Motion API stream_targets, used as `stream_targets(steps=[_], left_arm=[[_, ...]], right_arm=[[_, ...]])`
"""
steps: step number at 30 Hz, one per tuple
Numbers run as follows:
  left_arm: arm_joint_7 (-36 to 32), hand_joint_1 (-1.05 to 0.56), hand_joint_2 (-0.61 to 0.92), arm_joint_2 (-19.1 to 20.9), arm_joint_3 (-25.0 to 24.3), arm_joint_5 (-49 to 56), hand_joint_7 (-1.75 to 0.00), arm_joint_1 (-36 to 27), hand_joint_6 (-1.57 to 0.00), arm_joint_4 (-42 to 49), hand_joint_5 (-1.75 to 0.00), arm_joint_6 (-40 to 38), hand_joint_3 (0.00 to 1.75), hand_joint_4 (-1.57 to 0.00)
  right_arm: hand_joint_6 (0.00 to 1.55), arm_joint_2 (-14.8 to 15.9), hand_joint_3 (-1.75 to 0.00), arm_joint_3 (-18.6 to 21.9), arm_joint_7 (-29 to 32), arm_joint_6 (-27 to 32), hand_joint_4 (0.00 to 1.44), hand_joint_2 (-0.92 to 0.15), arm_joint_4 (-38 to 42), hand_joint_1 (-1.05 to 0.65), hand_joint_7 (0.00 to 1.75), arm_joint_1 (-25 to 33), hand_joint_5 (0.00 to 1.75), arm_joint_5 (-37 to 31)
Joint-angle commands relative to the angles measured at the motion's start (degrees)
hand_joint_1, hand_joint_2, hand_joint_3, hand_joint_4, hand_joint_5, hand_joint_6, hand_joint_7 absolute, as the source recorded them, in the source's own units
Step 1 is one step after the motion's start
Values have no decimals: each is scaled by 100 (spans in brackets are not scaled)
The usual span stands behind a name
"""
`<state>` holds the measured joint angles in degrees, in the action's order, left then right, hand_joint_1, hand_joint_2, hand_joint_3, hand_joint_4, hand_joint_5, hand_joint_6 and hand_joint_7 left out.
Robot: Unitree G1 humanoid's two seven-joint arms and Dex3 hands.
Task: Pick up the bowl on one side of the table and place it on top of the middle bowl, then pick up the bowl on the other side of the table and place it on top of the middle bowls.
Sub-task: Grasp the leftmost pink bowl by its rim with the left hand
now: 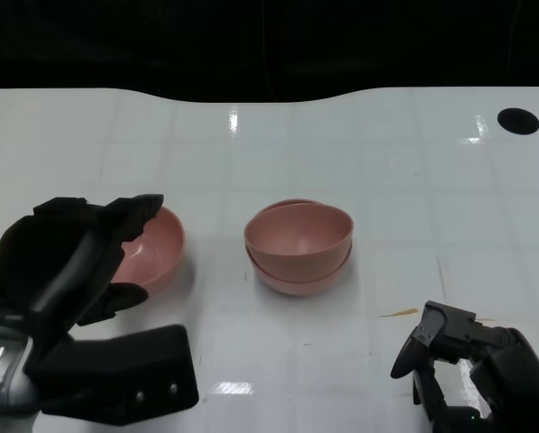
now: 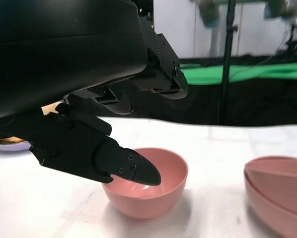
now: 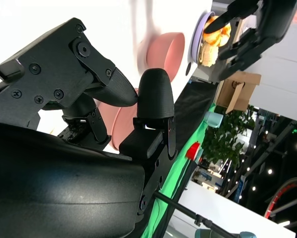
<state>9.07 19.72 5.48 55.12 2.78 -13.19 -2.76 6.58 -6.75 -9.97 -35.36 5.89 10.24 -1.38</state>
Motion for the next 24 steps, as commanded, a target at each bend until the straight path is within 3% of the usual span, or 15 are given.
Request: stream_targets(steps=[1,13,24], left_arm=[[261,-48,89,155,169,93,0,247,-41,222,-25,-264,0,-40],[854,-56,90,329,899,246,0,797,-38,1022,-11,-812,0,-44],[559,-54,92,278,1427,122,-1,1361,-39,2352,-7,-942,2,-50]], right_arm=[[77,-15,-140,53,12,83,85,-40,-40,-18,152,3,175,55],[76,-2,-137,73,-1,36,84,-41,-146,-18,152,97,175,28],[75,-42,-134,39,-19,76,83,-43,-96,-17,150,61,175,22]])
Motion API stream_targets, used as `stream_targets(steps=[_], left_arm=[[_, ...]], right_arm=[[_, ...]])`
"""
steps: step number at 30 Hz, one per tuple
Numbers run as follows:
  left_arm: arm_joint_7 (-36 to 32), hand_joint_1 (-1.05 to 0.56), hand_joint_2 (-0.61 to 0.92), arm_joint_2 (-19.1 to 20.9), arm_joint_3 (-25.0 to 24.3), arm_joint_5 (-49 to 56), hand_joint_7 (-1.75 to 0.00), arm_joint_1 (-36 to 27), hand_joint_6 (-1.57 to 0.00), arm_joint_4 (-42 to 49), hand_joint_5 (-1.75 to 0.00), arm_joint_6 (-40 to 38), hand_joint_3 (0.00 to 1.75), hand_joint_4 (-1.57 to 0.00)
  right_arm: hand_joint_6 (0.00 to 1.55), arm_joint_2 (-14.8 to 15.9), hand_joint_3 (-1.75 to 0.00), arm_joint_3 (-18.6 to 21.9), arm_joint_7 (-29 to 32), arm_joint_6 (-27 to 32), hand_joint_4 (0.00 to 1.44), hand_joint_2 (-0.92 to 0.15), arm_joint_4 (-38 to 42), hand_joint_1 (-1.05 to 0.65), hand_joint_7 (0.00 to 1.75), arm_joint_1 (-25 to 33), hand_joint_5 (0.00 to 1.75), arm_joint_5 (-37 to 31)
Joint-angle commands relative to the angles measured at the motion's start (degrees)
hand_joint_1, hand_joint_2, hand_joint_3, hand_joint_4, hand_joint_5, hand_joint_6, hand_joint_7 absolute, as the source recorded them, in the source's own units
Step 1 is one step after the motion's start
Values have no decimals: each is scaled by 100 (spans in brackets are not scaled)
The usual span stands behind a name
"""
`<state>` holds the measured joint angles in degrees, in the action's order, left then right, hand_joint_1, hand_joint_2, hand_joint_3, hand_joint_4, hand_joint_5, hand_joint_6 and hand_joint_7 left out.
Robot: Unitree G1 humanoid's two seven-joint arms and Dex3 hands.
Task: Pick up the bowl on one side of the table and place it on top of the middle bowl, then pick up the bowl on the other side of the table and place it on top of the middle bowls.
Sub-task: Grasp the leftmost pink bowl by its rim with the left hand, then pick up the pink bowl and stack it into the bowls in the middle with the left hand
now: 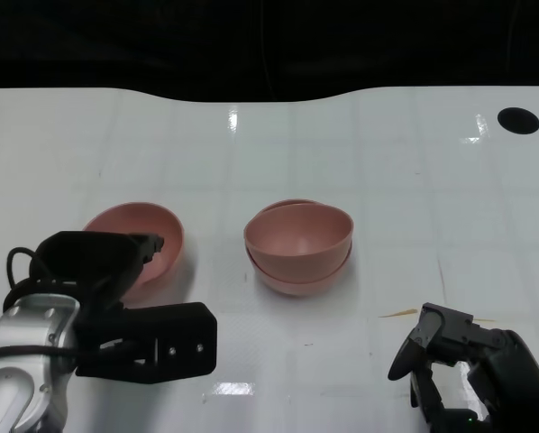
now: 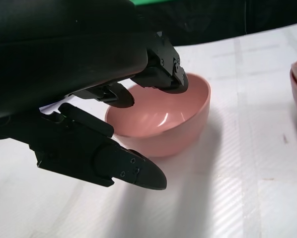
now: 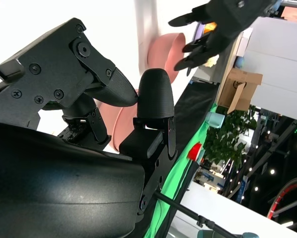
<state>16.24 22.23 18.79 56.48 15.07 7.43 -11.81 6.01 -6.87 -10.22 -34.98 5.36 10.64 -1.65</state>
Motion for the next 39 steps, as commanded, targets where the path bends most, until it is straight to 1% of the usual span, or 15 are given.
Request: stream_targets(steps=[1,5,9,10,14,15,16,17,18,20,26,30,31,34,39], left_arm=[[-222,-54,92,16,145,-6,-1,180,-39,422,-7,-33,2,-51],[-628,-49,92,-56,322,-94,-2,434,-43,1136,-8,88,6,-56],[-1314,-40,92,-17,421,-291,-5,676,-52,1884,-17,640,11,-76],[-1546,-34,92,-6,433,-344,-5,724,-72,2060,-58,818,11,-78],[-2634,-29,92,39,529,-469,-16,960,-114,2937,-146,1615,10,-78],[-2844,-28,92,44,551,-481,-40,1001,-111,3091,-160,1738,14,-80],[-3049,-26,92,49,555,-515,-103,1026,-90,3205,-169,1858,21,-85],[-3235,-25,92,51,548,-549,-138,1036,-77,3268,-172,1942,25,-89],[-3347,-22,92,61,542,-583,-158,1041,-69,3281,-173,1994,27,-92],[-3449,-21,91,89,528,-621,-170,1032,-65,3189,-174,2010,29,-92],[-3462,-22,88,207,494,-624,-175,925,-60,2601,-175,1935,34,-87],[-3028,-22,89,343,375,-787,-175,796,-61,1933,-175,1825,36,-87],[-2838,-21,88,398,324,-881,-175,779,-61,1716,-175,1827,39,-86],[-2381,-21,75,503,186,-1100,-175,738,-62,1182,-175,1820,71,-85],[-1648,-22,70,609,49,-1289,-175,789,-63,411,-175,1740,78,-84]], right_arm=[[75,15,-134,60,18,35,83,-43,-49,-17,150,27,175,38],[75,33,-134,88,29,10,83,-43,-56,-17,149,30,175,25],[75,47,-133,87,-7,60,82,-43,-106,-18,148,30,175,73],[75,50,-133,89,-9,57,82,-43,-109,-18,148,28,175,71],[75,70,-133,100,34,-16,82,-43,-100,-18,148,34,175,-47],[75,70,-133,101,48,-26,82,-43,-106,-18,148,40,175,-75],[75,67,-133,100,53,-35,82,-43,-107,-18,148,45,175,-82],[75,59,-133,97,45,-23,82,-44,-115,-18,148,52,175,-57],[75,52,-133,95,31,-19,83,-44,-115,-17,148,56,175,-25],[75,51,-133,93,-7,-8,83,-44,-109,-17,148,65,175,41],[75,72,-132,110,33,-4,83,-44,-140,-18,148,113,175,-39],[75,65,-132,93,17,-11,83,-44,-182,-18,147,131,175,-22],[76,57,-132,88,25,18,83,-44,-202,-18,147,143,175,-30],[76,51,-132,82,36,7,83,-44,-192,-18,147,145,175,-51],[75,46,-132,82,30,-7,83,-43,-159,-18,147,126,175,-50]])
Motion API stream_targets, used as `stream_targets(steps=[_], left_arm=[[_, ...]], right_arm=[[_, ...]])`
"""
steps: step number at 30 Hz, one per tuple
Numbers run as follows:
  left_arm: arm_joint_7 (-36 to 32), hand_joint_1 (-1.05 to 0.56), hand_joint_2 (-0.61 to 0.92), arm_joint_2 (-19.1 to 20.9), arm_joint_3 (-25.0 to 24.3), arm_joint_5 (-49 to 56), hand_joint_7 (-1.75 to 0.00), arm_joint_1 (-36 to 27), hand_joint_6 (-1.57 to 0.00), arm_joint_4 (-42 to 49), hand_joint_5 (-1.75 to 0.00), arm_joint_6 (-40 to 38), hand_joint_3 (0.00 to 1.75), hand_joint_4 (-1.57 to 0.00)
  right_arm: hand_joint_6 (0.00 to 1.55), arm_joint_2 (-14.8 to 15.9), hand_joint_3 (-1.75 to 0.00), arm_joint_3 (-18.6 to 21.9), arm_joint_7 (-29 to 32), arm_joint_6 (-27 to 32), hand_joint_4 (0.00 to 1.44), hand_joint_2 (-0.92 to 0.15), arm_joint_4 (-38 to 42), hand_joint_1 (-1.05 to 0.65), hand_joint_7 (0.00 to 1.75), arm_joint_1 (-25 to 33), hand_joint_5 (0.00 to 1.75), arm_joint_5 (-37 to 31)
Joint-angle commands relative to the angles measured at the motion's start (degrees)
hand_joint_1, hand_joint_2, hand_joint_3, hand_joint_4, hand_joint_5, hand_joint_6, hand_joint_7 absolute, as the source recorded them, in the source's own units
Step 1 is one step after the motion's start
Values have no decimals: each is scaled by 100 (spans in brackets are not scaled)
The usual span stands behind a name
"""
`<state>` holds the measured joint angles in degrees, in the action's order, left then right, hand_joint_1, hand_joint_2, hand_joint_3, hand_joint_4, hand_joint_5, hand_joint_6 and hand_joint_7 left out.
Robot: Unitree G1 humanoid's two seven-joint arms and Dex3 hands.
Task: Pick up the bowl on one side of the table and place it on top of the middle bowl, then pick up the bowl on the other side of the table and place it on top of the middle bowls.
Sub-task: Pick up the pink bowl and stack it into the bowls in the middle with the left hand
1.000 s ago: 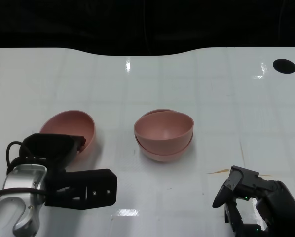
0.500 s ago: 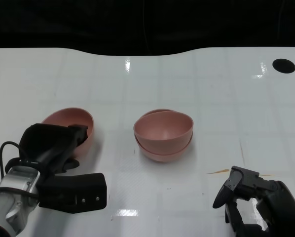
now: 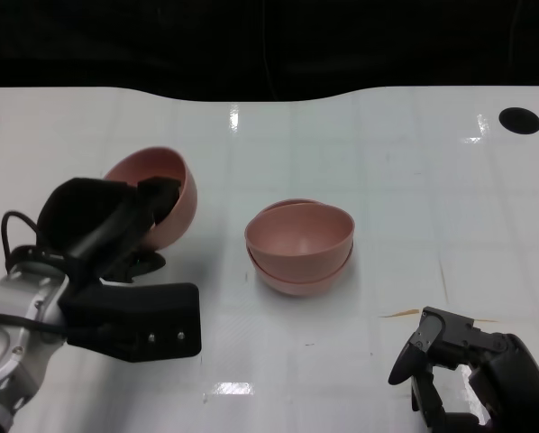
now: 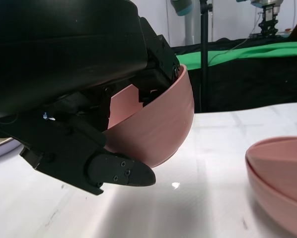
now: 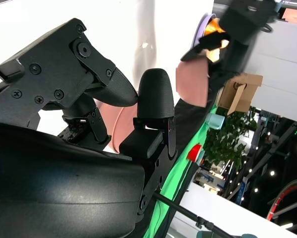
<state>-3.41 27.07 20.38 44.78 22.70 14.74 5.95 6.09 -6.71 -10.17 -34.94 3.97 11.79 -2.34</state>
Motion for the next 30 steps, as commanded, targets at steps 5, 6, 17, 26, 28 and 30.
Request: stream_targets(steps=[5,6,17,26,28,30], left_arm=[[935,-23,64,46,-181,-420,-175,270,-66,-800,-175,9,81,-86],[994,-23,61,8,-183,-479,-175,341,-67,-827,-175,52,84,-87],[1565,-22,44,-247,38,-838,-175,1054,-70,-383,-175,612,106,-87],[1675,-26,46,-549,264,-882,-175,1495,-71,83,-175,1036,107,-90],[1742,-26,46,-579,319,-880,-175,1565,-71,123,-175,1060,106,-90],[1847,-25,47,-639,368,-940,-175,1632,-73,183,-175,1103,107,-91]], right_arm=[[75,40,-132,65,2,8,83,-43,-15,-18,148,1,175,51],[75,45,-132,67,-5,-13,83,-43,3,-18,148,-9,175,57],[75,30,-132,44,-22,73,82,-43,-22,-19,148,6,175,85],[74,40,-132,22,-71,26,82,-43,23,-18,148,5,175,120],[74,36,-132,21,-87,18,82,-43,37,-18,148,-2,175,136],[74,38,-132,32,-63,38,82,-43,30,-19,148,-7,175,80]])
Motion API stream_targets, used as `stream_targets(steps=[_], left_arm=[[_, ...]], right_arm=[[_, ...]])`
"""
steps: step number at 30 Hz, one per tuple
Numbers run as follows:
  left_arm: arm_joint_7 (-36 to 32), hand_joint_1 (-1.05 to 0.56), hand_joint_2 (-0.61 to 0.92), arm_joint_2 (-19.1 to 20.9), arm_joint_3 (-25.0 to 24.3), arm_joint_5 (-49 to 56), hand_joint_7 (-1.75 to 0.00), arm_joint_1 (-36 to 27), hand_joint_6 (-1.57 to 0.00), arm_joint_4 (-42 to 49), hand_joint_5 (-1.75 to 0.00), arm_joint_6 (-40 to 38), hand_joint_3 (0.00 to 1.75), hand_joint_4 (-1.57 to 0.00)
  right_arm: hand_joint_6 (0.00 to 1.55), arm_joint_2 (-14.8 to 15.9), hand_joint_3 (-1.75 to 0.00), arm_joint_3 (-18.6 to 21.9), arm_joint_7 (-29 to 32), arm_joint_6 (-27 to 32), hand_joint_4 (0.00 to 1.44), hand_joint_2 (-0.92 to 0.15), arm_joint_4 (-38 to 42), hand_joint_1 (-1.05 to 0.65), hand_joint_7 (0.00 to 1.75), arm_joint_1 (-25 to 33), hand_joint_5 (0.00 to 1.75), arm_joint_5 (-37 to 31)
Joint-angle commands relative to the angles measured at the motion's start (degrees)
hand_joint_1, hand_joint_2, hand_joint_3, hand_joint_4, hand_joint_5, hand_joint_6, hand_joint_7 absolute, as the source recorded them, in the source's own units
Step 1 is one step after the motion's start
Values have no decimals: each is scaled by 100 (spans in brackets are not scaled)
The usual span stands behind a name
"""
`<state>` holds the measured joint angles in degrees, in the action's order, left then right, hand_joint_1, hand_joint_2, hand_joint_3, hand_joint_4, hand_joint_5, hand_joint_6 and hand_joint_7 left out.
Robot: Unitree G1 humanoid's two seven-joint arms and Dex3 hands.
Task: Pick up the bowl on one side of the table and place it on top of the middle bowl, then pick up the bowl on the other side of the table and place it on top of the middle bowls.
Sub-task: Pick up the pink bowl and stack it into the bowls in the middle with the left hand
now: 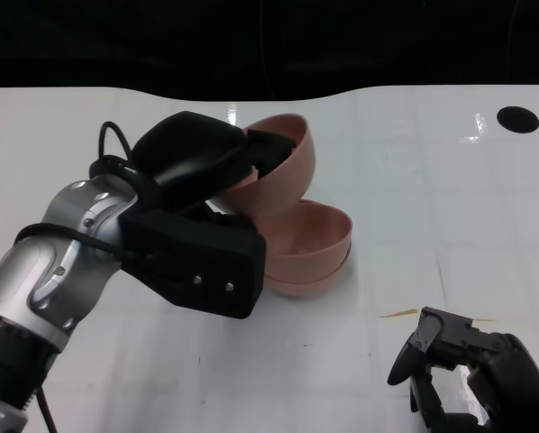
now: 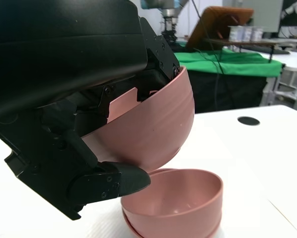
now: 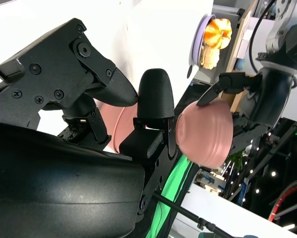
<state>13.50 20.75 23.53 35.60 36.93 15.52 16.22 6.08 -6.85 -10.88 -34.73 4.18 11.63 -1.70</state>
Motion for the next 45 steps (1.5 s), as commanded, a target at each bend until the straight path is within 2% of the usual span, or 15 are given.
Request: stream_targets(steps=[1,10,17,23,24,26,28,29,30,33,35,36,37,39,45], left_arm=[[184,-25,47,-28,64,-40,-175,229,-73,131,-175,97,107,-91],[357,-26,49,-121,249,-16,-174,423,-73,429,-175,403,106,-90],[421,-25,52,-165,445,208,-170,505,-73,487,-175,361,97,-90],[421,-22,61,-262,542,332,-153,512,-74,604,-175,334,83,-86],[427,-22,63,-270,557,340,-127,515,-78,620,-166,325,74,-80],[449,-22,67,-280,596,381,-103,520,-84,632,-157,281,63,-78],[441,-29,82,-284,647,477,-48,515,-93,635,-134,230,23,-76],[404,-30,87,-280,688,554,-33,505,-98,671,-130,218,13,-76],[369,-33,90,-276,713,611,-18,495,-94,701,-124,218,11,-71],[238,-37,92,-267,747,708,-5,431,-85,789,-105,285,15,-64],[182,-39,92,-265,814,870,-1,398,-75,825,-69,232,17,-60],[207,-44,92,-272,851,954,-1,386,-65,816,-43,143,18,-59],[234,-47,92,-291,874,1012,0,366,-58,815,-32,56,18,-56],[210,-54,92,-325,910,1081,0,334,-47,852,-18,-41,18,-49],[-263,-72,92,-351,1032,1352,0,245,-29,983,-5,-98,31,-32]], right_arm=[[74,40,-132,49,16,24,83,-43,7,-20,148,8,175,0],[74,-2,-132,15,8,45,83,-44,8,-20,149,17,175,32],[74,-17,-132,16,57,138,83,-44,-129,-21,149,75,175,-54],[73,-3,-132,35,32,42,82,-44,-70,-19,149,55,175,-37],[73,-4,-132,35,32,40,82,-44,-71,-18,149,54,175,-36],[73,-7,-132,33,29,53,82,-44,-87,-18,149,58,175,-26],[74,-9,-132,31,22,63,82,-44,-93,-18,148,65,175,-11],[74,-12,-132,30,23,67,82,-44,-96,-18,148,70,175,-7],[74,-16,-132,28,26,71,82,-44,-97,-18,148,72,175,-9],[74,-22,-132,26,42,80,82,-44,-112,-18,148,75,175,-33],[74,-21,-132,25,40,85,82,-44,-121,-18,148,83,175,-30],[74,-21,-132,24,32,93,82,-44,-128,-18,148,87,175,-18],[74,-20,-132,24,26,92,82,-44,-127,-18,148,87,175,-6],[74,-19,-132,26,20,73,82,-44,-116,-18,148,82,175,4],[74,-6,-131,37,41,35,81,-44,-100,-18,148,67,175,-48]])
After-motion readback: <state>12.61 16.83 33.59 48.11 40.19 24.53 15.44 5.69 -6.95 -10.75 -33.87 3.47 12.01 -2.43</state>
